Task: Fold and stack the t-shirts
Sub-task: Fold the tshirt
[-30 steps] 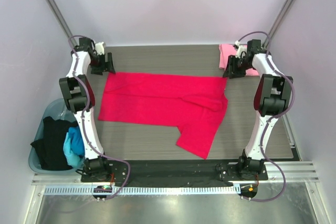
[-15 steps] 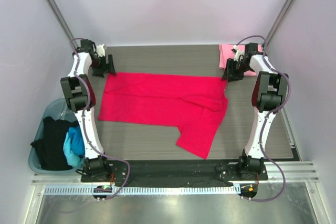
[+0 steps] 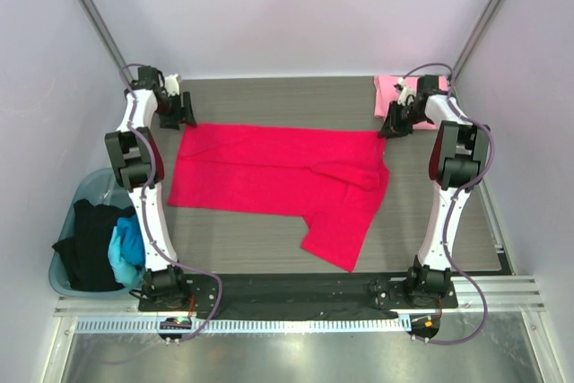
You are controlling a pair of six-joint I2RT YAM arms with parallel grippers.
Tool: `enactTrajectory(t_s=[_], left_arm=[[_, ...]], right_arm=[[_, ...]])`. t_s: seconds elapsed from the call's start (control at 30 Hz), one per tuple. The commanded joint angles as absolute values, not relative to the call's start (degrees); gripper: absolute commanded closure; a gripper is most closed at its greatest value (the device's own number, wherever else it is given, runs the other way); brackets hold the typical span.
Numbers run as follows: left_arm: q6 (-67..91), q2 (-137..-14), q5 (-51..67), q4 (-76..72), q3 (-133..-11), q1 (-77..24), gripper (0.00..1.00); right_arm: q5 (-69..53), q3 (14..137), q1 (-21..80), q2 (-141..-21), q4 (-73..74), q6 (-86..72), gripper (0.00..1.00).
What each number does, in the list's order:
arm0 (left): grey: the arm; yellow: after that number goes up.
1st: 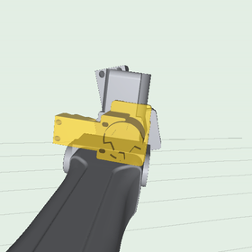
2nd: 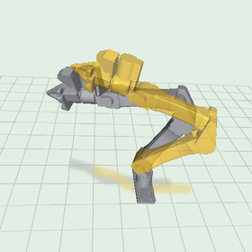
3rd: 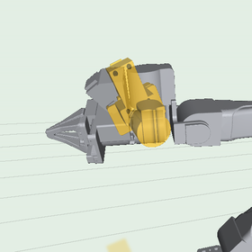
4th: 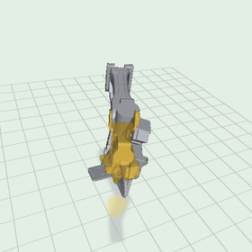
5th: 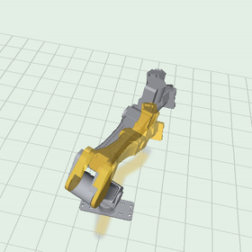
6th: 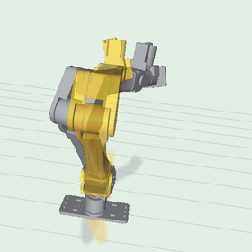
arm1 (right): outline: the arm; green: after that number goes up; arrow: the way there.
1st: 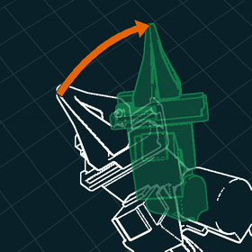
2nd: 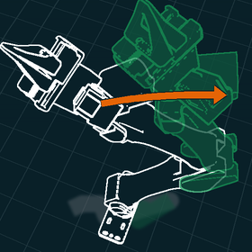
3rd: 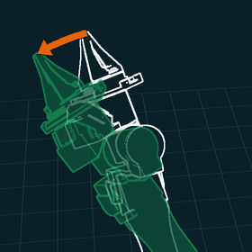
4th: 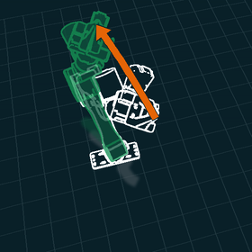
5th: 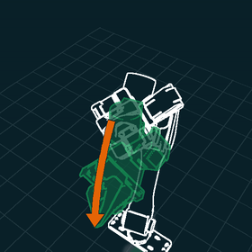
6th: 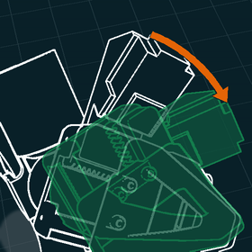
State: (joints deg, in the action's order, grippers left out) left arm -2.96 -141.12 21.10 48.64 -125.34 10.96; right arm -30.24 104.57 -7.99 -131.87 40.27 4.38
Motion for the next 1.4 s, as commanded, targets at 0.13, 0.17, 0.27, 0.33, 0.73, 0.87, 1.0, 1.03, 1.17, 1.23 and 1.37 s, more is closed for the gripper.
enactTrajectory(t_s=[0.13, 0.17, 0.27, 0.33, 0.73, 0.87, 1.0, 1.03, 1.17, 1.23, 1.37], left_arm=[[-3.16, -142.47, 24.25, 48.60, -126.21, 11.42, 0.55], [-3.25, -142.56, 24.52, 48.52, -126.21, 11.43, 0.59], [-2.99, -143.17, 25.92, 48.16, -126.83, 11.43, 0.71], [-3.08, -144.05, 26.89, 47.90, -128.05, 11.42, 0.77], [-2.28, -133.26, 34.71, 46.67, -127.53, 14.49, 1.00], [-3.25, -125.17, 38.84, 47.02, -125.60, 15.73, 1.00], [-2.64, -117.35, 42.88, 46.85, -121.31, 16.26, 1.00], [-2.29, -114.38, 43.67, 46.67, -120.42, 16.52, 1.00], [-2.20, -105.14, 46.84, 45.18, -112.80, 17.31, 1.00], [-2.11, -100.48, 47.28, 42.47, -109.09, 17.49, 1.00], [-3.42, -89.40, 47.55, 40.17, -101.09, 18.19, 1.00]], right_arm=[[-31.03, 106.44, -8.00, -133.07, 38.50, 3.87, 0.87], [-31.11, 106.44, -8.00, -133.07, 38.32, 3.61, 0.90], [-31.11, 106.35, -7.82, -133.07, 37.53, 3.08, 0.96], [-31.03, 106.52, -7.56, -132.98, 37.18, 2.81, 0.99], [-32.96, 109.60, -7.12, -123.15, 36.74, 1.76, 0.99], [-33.57, 109.25, -7.12, -115.68, 37.09, 2.81, 0.99], [-34.10, 108.37, -7.12, -107.86, 37.88, 4.22, 0.99], [-34.28, 107.67, -7.12, -104.45, 38.14, 4.48, 0.99], [-35.07, 104.60, -7.12, -95.73, 38.58, 6.06, 0.99], [-35.24, 102.58, -7.12, -92.48, 38.67, 7.29, 0.99], [-35.86, 100.02, -7.12, -82.04, 39.37, 9.31, 0.99]])
